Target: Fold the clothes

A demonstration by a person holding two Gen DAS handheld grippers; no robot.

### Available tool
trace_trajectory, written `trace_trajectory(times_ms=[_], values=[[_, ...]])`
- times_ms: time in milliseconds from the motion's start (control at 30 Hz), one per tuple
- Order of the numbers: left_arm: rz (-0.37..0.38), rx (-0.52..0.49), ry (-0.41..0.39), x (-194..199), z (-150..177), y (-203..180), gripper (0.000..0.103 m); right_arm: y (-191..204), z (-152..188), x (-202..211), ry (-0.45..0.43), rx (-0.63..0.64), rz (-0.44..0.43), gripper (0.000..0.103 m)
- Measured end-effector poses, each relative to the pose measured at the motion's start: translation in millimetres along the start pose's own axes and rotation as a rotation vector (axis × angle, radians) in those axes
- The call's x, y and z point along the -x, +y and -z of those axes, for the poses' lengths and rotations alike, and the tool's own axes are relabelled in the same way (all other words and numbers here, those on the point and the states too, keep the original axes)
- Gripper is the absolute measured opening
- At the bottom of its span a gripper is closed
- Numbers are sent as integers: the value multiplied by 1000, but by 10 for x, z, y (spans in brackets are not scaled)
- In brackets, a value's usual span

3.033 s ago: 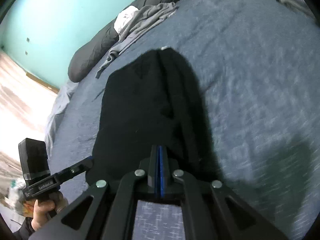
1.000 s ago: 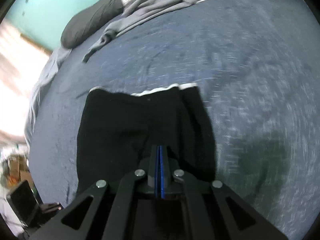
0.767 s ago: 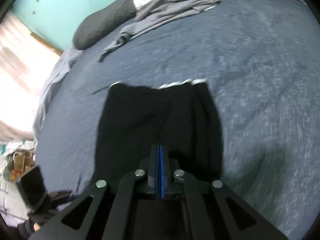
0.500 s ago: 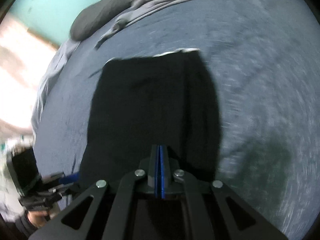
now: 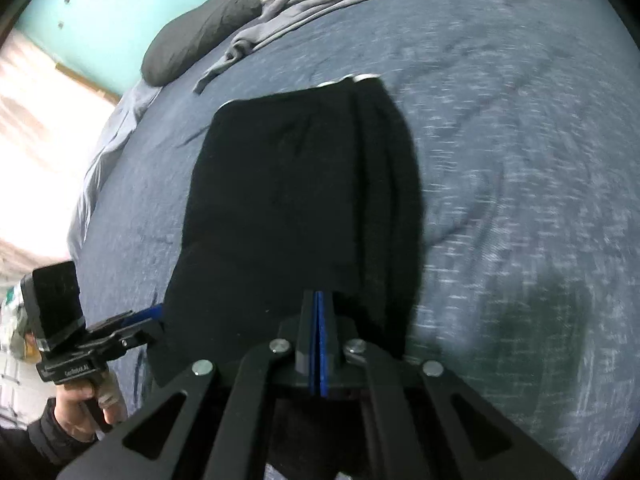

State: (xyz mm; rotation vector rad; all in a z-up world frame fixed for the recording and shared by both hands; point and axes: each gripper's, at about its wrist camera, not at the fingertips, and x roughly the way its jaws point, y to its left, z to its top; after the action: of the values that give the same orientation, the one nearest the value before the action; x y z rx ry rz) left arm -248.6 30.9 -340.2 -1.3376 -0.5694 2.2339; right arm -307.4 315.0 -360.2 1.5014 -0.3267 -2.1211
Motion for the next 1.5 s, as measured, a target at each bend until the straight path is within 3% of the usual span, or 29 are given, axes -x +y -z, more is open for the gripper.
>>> trace_trajectory(times_ms=[500,733,1000,1267,1300,1367,1400,1467,1500], values=[[-9,-9,2,-13,13,-29,31,-105,423,190,9,-61,-44,0],[-14,-1,8,-21,9,-35,31,77,523,271,28,-22,-67,1],[-32,18,20,22,-6,-59,32,-184,664,328,35,-93,20,0],[-58,65,43,106,-26,63,34,-146,594,511,24,-90,1,4],[-63,67,47,114,-30,71,39,-108,584,506,30,-79,7,5],[-59,77,61,140,-30,124,54,-80,580,497,37,-67,20,13],[-60,84,67,144,-30,137,58,-77,578,486,36,-76,20,37],[-55,87,84,136,-33,149,59,-127,577,472,33,-106,10,69],[-48,87,91,129,-35,152,60,-157,577,467,33,-122,5,69]])
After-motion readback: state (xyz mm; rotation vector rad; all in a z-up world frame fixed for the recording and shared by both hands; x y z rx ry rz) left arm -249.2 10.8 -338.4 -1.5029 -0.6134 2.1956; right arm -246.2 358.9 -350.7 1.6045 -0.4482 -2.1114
